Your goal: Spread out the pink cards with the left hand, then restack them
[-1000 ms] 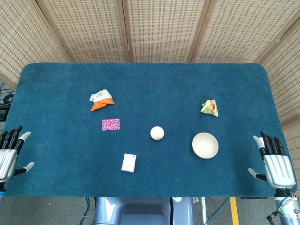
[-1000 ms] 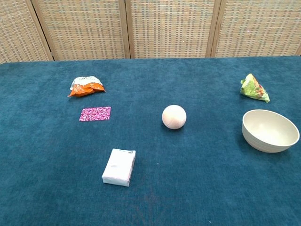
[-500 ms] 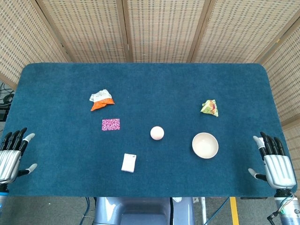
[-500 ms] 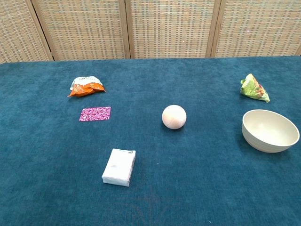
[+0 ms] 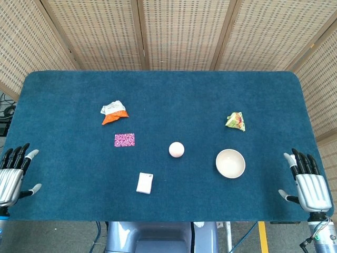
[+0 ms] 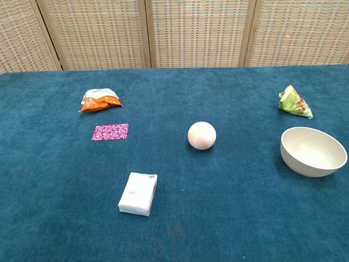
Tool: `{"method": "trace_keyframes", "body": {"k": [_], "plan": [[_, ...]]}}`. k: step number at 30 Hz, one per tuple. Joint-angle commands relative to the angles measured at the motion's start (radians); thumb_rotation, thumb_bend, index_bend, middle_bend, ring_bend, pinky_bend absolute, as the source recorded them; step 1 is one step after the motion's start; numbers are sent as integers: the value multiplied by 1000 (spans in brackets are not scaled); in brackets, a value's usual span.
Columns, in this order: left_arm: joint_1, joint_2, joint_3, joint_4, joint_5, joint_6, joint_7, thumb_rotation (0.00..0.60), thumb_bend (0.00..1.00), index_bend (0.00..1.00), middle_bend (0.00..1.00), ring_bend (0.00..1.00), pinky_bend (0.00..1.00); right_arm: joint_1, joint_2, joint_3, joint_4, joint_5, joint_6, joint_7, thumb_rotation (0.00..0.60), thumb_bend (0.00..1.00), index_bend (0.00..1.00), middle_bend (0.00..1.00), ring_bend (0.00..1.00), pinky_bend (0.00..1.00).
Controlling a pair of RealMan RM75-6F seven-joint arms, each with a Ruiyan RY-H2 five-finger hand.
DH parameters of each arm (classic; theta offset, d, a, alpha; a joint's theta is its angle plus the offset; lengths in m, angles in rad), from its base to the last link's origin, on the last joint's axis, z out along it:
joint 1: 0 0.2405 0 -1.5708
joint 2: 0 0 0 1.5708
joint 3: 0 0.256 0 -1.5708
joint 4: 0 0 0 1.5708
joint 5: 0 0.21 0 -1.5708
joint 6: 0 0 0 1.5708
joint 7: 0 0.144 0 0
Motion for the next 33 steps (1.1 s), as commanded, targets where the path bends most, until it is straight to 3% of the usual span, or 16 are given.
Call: {"method": "trace_keyframes", "body": {"k": [1,5,8,10,15,21,33], "plan": [[0,1,1,-1,-1,-2,-2,600,208,117,0,0,0,0,-1,0,1,0,0,-2,600,131,89,0,0,0],[-3,4,5,-9,-1,-13,-3,600,512,117,0,0,0,0,-1,-2,0,-1,-2,-2,600,131,89,0,0,0],[-9,3,4,-17,-6,-24,0,600,656,114,0,0,0,1,0,-1,-1,2,-4,2,600,131,89,0,0,0],[-15,-2,0,-22,-15,-36,4,600,700,105,0,0,0,1,2,0,0,6,-6,6,600,131,89,0,0,0],[-56,-8,-19,-37,-63,-108,50,600,744,93,0,0,0,4,6,2,1,13,-15,21,600,131,89,0,0,0],[-148,-12,-67,-80,-150,-240,106,600,882,27,0,0,0,9,5,-2,2,10,-29,23,600,131,89,0,0,0],[-343,-66,-128,-185,-419,-436,364,600,894,26,0,0,0,12,7,-5,3,8,-35,45,600,131,89,0,0,0]]}}
